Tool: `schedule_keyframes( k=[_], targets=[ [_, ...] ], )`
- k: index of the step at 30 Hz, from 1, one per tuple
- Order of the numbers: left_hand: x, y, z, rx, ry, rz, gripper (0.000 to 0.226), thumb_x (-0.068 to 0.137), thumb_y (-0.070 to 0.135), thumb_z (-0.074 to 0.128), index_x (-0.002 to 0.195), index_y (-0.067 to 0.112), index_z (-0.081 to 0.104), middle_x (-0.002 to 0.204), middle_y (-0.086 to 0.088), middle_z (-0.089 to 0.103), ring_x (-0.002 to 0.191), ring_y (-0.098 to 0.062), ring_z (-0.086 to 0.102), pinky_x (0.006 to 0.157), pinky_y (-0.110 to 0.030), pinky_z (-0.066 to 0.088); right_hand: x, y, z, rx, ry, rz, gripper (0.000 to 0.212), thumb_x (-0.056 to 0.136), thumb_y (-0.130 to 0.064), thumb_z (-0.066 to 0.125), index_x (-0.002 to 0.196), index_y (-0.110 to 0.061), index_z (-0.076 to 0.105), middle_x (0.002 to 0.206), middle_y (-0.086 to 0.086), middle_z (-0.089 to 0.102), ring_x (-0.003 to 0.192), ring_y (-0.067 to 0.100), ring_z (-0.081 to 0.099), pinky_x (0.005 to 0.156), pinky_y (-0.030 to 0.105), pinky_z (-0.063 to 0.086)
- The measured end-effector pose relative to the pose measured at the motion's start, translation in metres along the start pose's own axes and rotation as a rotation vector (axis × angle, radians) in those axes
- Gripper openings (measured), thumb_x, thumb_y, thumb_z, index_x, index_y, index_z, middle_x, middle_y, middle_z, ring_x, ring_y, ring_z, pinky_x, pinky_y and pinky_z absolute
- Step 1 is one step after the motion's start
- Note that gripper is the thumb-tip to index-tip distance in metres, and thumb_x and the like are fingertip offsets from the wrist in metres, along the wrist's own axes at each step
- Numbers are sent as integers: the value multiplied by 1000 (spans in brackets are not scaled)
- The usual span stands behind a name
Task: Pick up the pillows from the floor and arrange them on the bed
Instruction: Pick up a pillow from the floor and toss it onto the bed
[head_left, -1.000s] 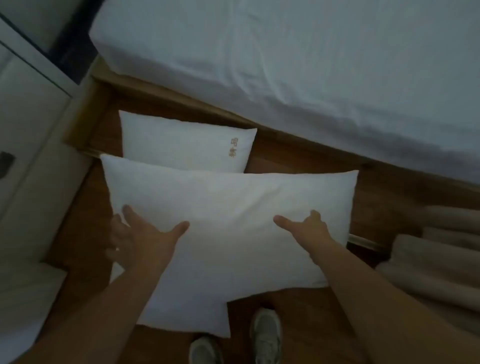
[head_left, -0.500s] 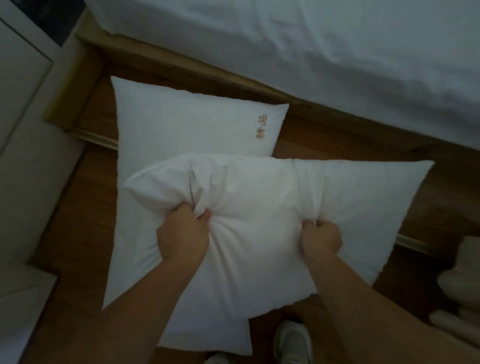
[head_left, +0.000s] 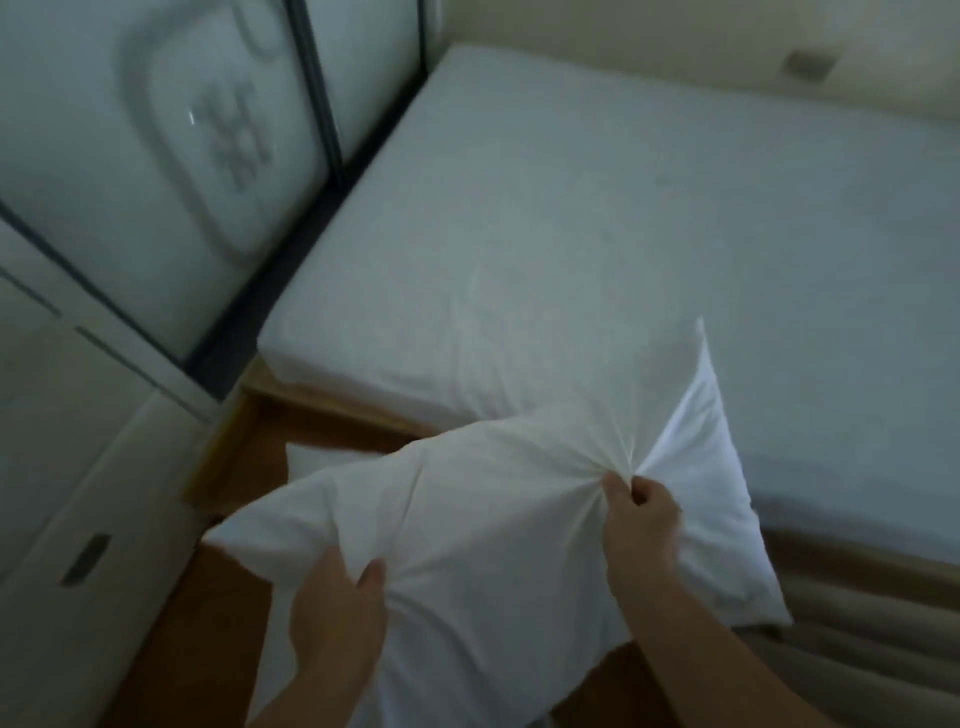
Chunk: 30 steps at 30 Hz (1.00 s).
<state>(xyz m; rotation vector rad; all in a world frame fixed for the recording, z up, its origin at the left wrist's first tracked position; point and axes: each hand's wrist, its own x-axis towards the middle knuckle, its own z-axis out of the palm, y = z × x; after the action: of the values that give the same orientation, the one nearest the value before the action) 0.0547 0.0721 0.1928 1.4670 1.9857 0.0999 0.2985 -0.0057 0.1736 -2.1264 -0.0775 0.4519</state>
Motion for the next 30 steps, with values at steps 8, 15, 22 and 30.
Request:
schedule_keyframes(
  k=[8,15,22,30],
  targets=[
    [-34,324,-61,-1007,-448,322,10,91,16,56,92,7,61,92,-17,66,92,-30,62,87,-47,54,181,-300,-67,177,196,-394,36,79,-28,55,108,-9,64,90,8,68,86,25,60,87,49,51],
    [-4,406,-49,-860,-481,400,47,95,28,52,138,12,42,137,-8,52,118,-22,55,104,-46,45,219,-317,-51,-97,-80,-451,42,87,-22,59,128,-15,56,115,8,69,110,30,60,98,43,46],
    [23,385,-36,-821,-463,310,40,96,27,51,133,12,46,119,-4,57,106,-18,57,94,-38,48,223,-280,-5,-76,-241,-371,41,89,-20,59,128,-9,55,101,5,66,97,26,62,88,41,51],
    [23,389,-38,-788,-476,319,39,96,30,50,132,16,47,121,-4,60,108,-20,59,92,-41,50,208,-277,5,-94,-322,-332,38,91,-27,59,126,-12,56,106,9,69,99,26,63,91,47,51]
  ],
)
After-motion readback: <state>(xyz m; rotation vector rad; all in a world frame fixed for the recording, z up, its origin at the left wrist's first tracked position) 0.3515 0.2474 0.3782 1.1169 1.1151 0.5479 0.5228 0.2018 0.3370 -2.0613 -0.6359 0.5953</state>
